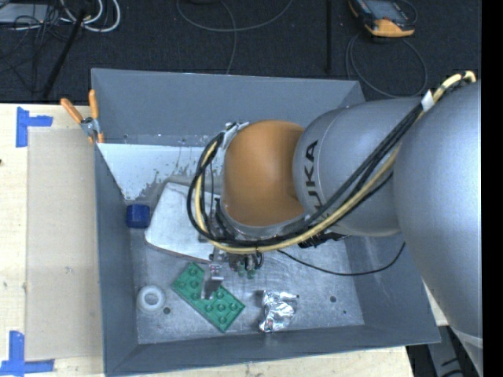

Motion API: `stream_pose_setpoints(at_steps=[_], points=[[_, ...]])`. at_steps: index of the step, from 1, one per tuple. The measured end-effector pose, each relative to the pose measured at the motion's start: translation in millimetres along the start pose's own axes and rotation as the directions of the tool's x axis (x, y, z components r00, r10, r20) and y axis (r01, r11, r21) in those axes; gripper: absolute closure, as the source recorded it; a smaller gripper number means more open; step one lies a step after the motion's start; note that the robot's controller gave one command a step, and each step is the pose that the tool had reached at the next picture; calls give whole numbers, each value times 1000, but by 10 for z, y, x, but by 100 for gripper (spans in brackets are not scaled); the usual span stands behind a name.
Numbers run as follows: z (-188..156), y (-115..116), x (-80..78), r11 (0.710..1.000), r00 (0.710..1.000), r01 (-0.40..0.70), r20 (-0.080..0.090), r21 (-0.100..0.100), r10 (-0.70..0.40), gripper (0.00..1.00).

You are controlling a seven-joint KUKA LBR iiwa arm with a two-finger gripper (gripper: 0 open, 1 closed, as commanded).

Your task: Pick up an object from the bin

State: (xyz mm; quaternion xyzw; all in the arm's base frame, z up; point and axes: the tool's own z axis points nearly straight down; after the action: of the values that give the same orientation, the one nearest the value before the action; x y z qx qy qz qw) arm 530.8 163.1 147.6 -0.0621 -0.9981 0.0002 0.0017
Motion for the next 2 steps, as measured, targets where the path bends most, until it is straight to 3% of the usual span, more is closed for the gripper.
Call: stream_pose_setpoints(at_steps=[1,2], points=[[701,64,-132,994,994,-108,-14,-1,108,0],[687,67,-134,994,994,-111,-12,-3,111,100]])
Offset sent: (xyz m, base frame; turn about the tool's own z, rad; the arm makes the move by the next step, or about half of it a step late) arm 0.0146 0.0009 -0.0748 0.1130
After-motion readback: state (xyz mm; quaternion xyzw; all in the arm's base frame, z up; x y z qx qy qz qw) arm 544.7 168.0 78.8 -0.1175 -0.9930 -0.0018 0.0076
